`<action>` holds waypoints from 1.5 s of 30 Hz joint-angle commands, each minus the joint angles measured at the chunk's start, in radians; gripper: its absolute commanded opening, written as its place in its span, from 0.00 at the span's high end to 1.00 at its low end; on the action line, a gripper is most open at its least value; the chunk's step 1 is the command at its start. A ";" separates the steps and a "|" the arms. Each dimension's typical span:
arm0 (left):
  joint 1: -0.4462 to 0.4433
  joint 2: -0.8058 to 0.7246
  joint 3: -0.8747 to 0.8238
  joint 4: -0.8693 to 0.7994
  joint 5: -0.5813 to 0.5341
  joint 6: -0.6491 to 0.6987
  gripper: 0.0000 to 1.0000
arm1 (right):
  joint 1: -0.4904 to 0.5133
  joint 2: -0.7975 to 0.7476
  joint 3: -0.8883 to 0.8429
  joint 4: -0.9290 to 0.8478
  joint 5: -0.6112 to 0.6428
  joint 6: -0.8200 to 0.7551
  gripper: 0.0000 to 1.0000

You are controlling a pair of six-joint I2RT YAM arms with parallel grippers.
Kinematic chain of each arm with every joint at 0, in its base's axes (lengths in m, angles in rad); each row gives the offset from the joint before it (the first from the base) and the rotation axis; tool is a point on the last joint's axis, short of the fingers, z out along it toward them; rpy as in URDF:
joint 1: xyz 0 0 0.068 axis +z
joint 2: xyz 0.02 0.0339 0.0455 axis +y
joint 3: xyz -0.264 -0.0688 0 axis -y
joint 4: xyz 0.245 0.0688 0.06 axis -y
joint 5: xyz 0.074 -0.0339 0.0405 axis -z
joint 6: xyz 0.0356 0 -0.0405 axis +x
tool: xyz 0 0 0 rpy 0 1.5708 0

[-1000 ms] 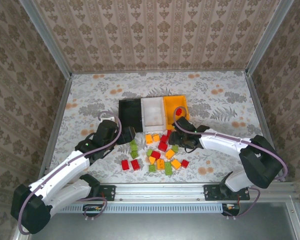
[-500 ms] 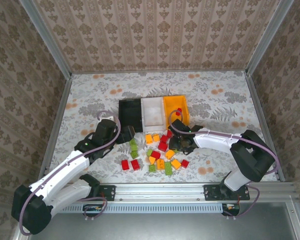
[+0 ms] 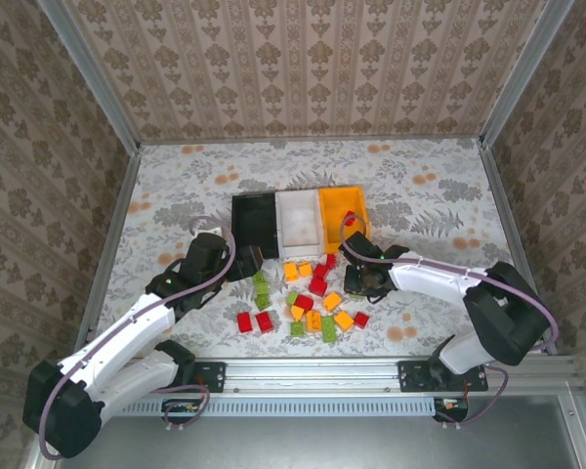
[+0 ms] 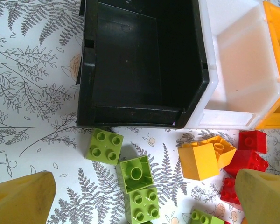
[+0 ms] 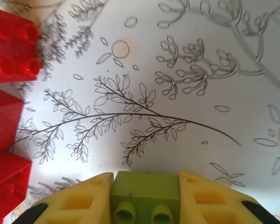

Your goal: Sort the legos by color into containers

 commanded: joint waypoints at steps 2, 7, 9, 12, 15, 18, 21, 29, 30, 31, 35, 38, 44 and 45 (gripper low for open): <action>0.007 -0.004 0.007 -0.003 0.000 0.005 0.00 | -0.014 -0.133 0.106 -0.084 0.026 -0.112 0.74; 0.008 -0.008 0.012 -0.005 -0.004 -0.002 0.00 | -0.007 -0.077 0.292 -0.043 -0.043 -0.193 0.74; 0.008 -0.008 0.012 -0.008 -0.004 -0.006 0.00 | 0.002 0.016 0.370 -0.019 -0.061 -0.215 0.73; 0.008 -0.009 0.007 -0.010 0.009 -0.004 0.00 | 0.021 0.161 0.498 0.004 -0.057 -0.243 0.73; 0.009 -0.011 0.003 -0.025 0.015 0.006 0.00 | 0.032 0.305 0.637 0.000 -0.036 -0.272 0.72; 0.010 -0.009 0.001 -0.031 0.029 0.022 0.00 | 0.035 0.428 0.753 -0.031 -0.005 -0.285 0.72; 0.010 -0.007 0.003 -0.037 0.035 0.034 0.00 | 0.033 0.516 0.822 -0.054 0.047 -0.282 0.71; 0.004 0.018 0.023 -0.057 0.044 0.056 0.00 | 0.032 0.597 0.893 -0.073 0.077 -0.265 0.40; 0.003 0.025 0.026 -0.058 0.054 0.060 0.00 | 0.033 0.590 0.891 -0.069 0.077 -0.263 0.37; 0.002 0.032 0.029 -0.061 0.065 0.063 0.00 | 0.033 0.576 0.886 -0.064 0.079 -0.264 0.34; -0.018 0.076 0.036 -0.053 0.083 0.081 0.04 | 0.032 0.494 0.821 -0.014 0.080 -0.260 0.29; -0.069 0.140 0.047 -0.030 0.065 0.100 0.08 | 0.032 0.415 0.733 0.023 0.079 -0.243 0.28; -0.222 0.335 0.132 0.051 -0.038 0.152 0.12 | 0.001 0.240 0.511 0.104 0.058 -0.176 0.28; -0.245 0.367 0.152 0.062 -0.052 0.161 0.12 | -0.008 0.209 0.476 0.113 0.055 -0.167 0.28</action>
